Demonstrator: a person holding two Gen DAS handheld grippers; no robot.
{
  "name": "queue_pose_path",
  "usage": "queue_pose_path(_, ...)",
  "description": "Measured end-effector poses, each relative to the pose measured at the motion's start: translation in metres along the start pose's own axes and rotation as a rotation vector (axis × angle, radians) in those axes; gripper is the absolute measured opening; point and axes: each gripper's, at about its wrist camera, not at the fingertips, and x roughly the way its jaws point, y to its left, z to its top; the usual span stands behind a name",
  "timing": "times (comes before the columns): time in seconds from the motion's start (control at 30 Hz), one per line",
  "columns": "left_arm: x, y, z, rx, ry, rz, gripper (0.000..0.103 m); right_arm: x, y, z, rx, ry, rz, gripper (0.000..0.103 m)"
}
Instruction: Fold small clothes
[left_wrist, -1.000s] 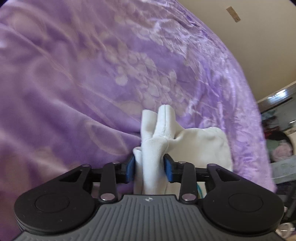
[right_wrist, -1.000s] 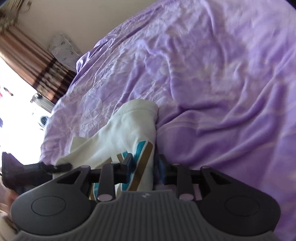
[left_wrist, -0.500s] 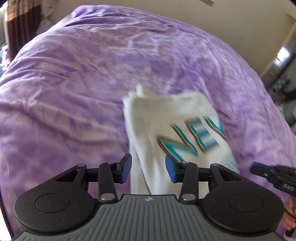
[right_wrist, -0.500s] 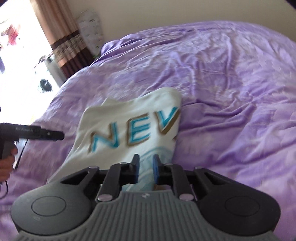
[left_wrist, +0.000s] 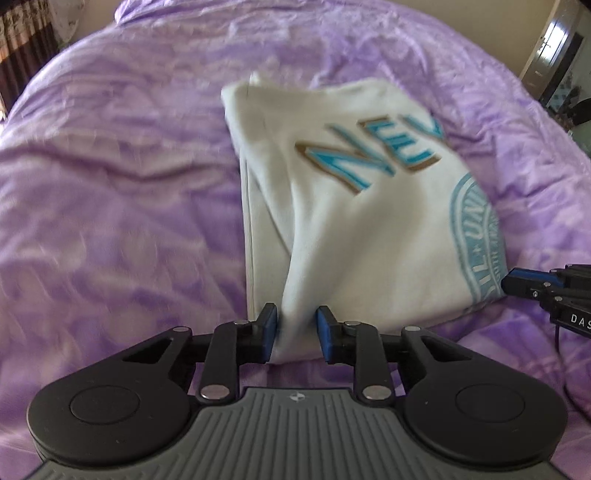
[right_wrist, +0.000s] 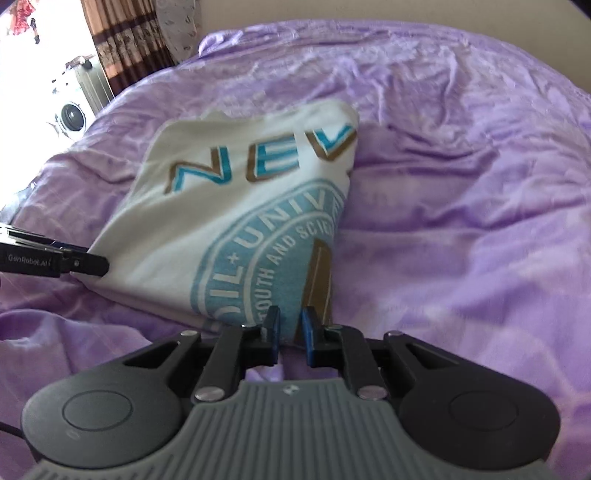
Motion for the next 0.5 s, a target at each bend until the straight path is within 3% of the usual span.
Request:
queue_pose_path(0.27,0.027,-0.004,-0.008,0.055,0.058,0.048,0.031,0.035,-0.002,-0.011,-0.022,0.073,-0.032,0.002)
queue_pose_path(0.5,0.007,0.0,-0.01,0.04,0.011,0.012,0.031,0.019,-0.003,-0.007,-0.008,0.037,-0.013,0.005)
